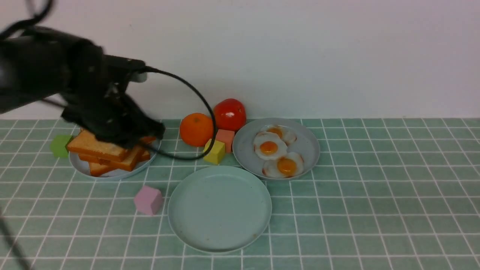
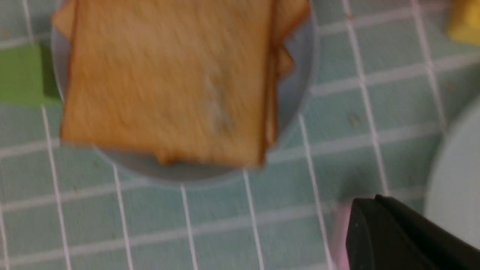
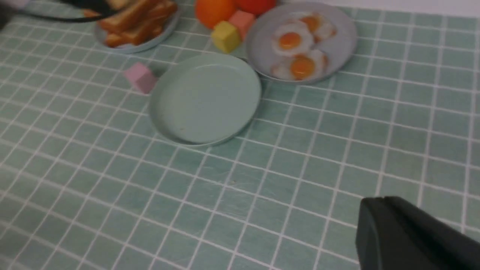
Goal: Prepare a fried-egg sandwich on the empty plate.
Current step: Use the left arm to grab a slice of bread, then use the left arm to put a slice of bread into the empty plate in the middle
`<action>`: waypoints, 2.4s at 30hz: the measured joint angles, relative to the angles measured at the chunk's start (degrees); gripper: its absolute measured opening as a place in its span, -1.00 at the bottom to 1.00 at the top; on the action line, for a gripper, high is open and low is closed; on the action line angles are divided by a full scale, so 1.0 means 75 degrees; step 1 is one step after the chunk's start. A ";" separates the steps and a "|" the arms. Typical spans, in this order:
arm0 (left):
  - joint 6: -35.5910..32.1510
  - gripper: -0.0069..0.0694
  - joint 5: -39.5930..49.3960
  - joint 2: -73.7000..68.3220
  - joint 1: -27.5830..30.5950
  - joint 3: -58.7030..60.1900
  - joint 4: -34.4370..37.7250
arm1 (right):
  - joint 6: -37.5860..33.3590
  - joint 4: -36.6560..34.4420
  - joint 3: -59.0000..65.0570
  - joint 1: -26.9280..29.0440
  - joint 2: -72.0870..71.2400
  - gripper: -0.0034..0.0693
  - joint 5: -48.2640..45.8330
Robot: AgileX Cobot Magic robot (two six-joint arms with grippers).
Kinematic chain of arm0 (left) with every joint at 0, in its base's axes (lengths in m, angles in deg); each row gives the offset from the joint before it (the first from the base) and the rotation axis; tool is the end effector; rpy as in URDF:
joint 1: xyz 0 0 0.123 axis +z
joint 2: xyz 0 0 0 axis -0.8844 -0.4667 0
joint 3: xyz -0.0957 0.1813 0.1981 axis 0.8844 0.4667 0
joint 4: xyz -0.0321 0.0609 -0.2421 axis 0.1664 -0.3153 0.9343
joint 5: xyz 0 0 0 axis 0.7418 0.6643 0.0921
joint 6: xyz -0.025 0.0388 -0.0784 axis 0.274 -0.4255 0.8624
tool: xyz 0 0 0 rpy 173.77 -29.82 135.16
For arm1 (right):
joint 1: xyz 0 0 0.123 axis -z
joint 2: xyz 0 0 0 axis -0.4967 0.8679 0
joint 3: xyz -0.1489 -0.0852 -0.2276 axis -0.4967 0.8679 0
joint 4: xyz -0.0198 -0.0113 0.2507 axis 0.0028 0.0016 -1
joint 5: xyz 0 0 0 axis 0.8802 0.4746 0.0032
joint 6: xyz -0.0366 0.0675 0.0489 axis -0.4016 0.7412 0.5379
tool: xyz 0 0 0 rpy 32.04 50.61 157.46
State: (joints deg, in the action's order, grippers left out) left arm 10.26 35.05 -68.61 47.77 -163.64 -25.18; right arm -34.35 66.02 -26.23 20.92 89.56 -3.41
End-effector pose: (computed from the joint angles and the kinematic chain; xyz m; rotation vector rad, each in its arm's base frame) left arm 0.3918 -0.0889 0.2604 0.2111 2.6004 0.0553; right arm 0.0522 0.0390 0.3801 -0.3503 2.0997 0.4631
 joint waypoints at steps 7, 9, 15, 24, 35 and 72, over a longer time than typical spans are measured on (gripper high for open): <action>-0.0429 -0.46 0.1071 -0.1703 0.0235 -0.2062 -0.0242 | -0.0020 0.0000 -0.0081 -0.0271 0.0266 -0.90 -0.0124; -0.0504 -0.32 0.1210 -0.1775 0.0244 -0.2206 -0.0251 | -0.0020 0.0000 -0.0081 -0.0271 0.0266 -0.90 -0.0135; -0.0587 0.16 0.1283 -0.1767 0.0545 -0.2356 -0.0225 | -0.0026 0.0000 -0.0081 -0.0271 0.0266 -0.89 -0.0160; -0.1440 0.26 0.0670 -0.2022 0.0847 -0.2359 0.0470 | -0.0026 -0.0007 -0.0081 -0.0271 0.0266 -0.87 0.0005; -0.2101 0.26 0.0229 -0.2460 0.0721 -0.2365 0.0184 | -0.0026 -0.0032 -0.0081 -0.0271 0.0266 -0.87 0.0046; -0.1487 -0.56 -0.0155 0.0517 -0.3549 0.1231 -0.0222 | -0.0167 -0.0035 -0.0081 -0.0271 0.0266 -0.79 0.0044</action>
State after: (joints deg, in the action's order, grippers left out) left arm -0.89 33.89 -64.73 21.15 -154.41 -26.84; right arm -35.60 65.76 -26.84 18.89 91.55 -3.08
